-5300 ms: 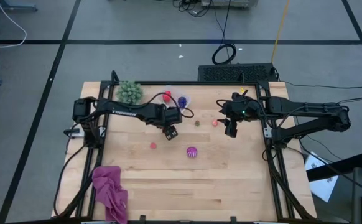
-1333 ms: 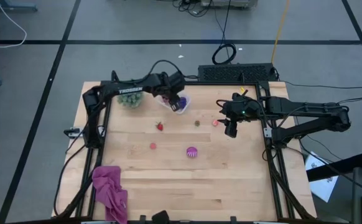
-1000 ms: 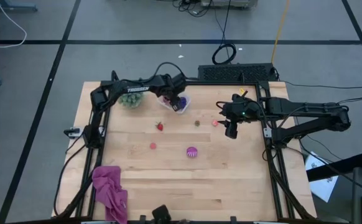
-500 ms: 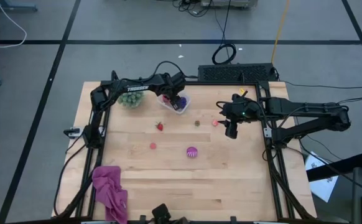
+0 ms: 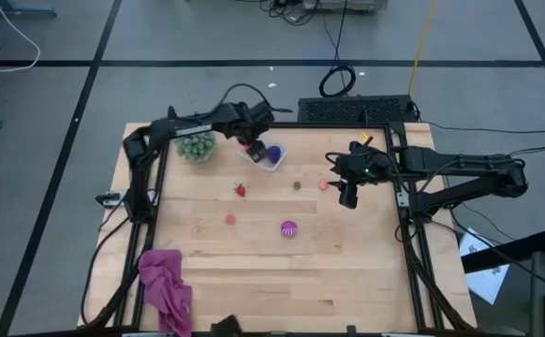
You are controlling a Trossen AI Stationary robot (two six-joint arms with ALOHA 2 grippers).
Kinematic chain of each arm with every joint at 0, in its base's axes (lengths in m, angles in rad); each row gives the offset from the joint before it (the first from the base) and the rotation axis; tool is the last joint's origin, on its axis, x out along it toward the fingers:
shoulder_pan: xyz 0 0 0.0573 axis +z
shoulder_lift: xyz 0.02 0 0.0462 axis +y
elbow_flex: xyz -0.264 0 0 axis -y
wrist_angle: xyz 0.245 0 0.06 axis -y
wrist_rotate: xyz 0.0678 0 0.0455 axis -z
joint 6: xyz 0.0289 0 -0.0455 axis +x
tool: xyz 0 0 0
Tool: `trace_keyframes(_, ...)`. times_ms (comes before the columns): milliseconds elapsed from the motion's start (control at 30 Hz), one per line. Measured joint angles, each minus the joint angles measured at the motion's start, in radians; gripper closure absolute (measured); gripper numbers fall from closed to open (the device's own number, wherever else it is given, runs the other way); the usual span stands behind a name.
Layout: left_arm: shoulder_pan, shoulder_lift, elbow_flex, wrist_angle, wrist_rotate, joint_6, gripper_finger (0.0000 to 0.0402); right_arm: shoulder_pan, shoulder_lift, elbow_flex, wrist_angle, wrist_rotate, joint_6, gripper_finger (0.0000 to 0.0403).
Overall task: Pick and placing Produce into tupperware
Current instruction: Put the left red strawberry into the transparent bin
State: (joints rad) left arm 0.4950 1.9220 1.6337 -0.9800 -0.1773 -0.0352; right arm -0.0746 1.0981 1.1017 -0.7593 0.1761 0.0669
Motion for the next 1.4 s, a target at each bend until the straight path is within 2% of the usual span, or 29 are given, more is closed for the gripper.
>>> trace_keyframes(133, -0.053, -0.111, -0.006, -0.185, 0.028, -0.112, 0.0157, 0.000, 0.000, -0.014, -0.001, 0.001, -0.001, 0.0222)
trace_keyframes(233, -0.129, -0.166, -0.034, -0.257, 0.029, -0.210, 0.0158, 0.000, 0.000, -0.029, 0.000, 0.001, -0.002, 0.0222)
trace_keyframes(400, -0.265, -0.193, -0.121, -0.229, 0.026, -0.267, 0.0158, 0.000, 0.000, -0.062, 0.001, 0.001, -0.001, 0.0222)
trace_keyframes(633, -0.346, -0.193, -0.291, -0.106, 0.020, -0.301, 0.0158, 0.000, 0.000, -0.080, 0.013, 0.000, 0.000, 0.0222)
trace_keyframes(833, -0.349, -0.191, -0.414, 0.044, 0.026, -0.328, 0.0158, 0.000, 0.000, -0.080, 0.053, -0.003, -0.001, 0.0222)
trace_keyframes(967, -0.332, -0.191, -0.455, 0.120, 0.041, -0.314, 0.0158, 0.000, 0.000, -0.080, 0.075, -0.027, 0.000, 0.0222)
trace_keyframes(1400, -0.256, -0.186, -0.494, 0.178, 0.041, -0.281, 0.0158, 0.000, 0.000, -0.080, 0.098, -0.056, 0.000, 0.0222)
